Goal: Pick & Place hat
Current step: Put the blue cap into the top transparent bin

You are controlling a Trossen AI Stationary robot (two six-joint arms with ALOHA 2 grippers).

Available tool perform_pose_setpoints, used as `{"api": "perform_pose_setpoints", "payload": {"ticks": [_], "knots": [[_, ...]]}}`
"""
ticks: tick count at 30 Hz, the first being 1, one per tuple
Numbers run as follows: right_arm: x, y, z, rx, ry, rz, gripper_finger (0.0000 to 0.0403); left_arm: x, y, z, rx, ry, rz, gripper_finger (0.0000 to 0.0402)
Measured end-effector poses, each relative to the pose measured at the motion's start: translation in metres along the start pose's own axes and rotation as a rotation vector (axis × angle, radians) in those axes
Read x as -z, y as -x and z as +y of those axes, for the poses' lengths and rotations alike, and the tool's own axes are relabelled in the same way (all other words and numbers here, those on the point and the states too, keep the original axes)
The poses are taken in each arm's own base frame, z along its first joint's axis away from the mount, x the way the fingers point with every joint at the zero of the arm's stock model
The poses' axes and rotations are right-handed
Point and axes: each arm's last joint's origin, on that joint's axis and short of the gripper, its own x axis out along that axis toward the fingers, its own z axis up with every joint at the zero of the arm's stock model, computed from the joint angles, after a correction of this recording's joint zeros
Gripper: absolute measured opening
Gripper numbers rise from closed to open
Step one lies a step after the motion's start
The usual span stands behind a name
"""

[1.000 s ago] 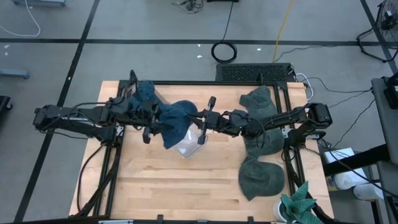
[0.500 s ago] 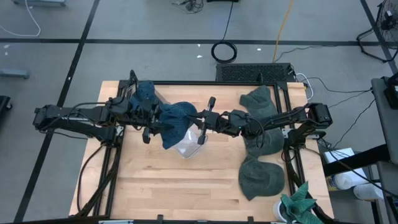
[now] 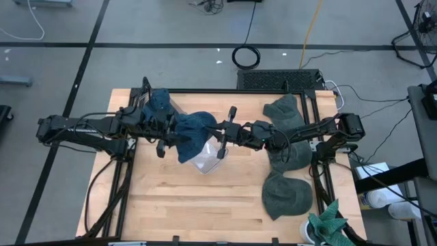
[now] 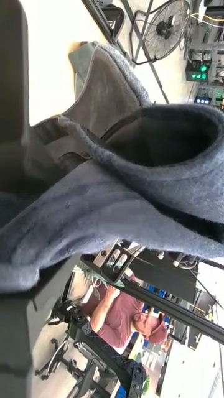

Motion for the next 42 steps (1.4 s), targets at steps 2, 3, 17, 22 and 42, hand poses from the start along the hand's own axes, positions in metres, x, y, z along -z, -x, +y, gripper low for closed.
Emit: {"api": "perform_pose_setpoints", "payload": {"ticks": [2, 3, 17, 22, 42], "knots": [[0.0000, 0.0000, 0.0000, 0.000, 0.000, 0.000, 0.0000, 0.0001, 0.0000, -0.0002, 0.007, 0.000, 0.002, 0.0113], [0.0000, 0.0000, 0.0000, 0.000, 0.000, 0.000, 0.0000, 0.0001, 0.0000, -0.0002, 0.008, 0.001, 0.003, 0.0100], [0.0001, 0.0000, 0.0000, 0.000, -0.003, 0.001, 0.0000, 0.0001, 0.0000, -0.0003, 0.009, -0.024, 0.003, 0.0015], [0.0003, 0.0000, 0.0001, -0.001, -0.002, 0.003, 0.0000, 0.0002, 0.0000, -0.0002, 0.010, -0.025, 0.004, 0.0010], [0.0007, 0.0000, 0.0002, -0.003, -0.011, 0.006, 0.0025, 0.0008, 0.0000, -0.0001, 0.008, -0.024, 0.011, 0.0011]]}}
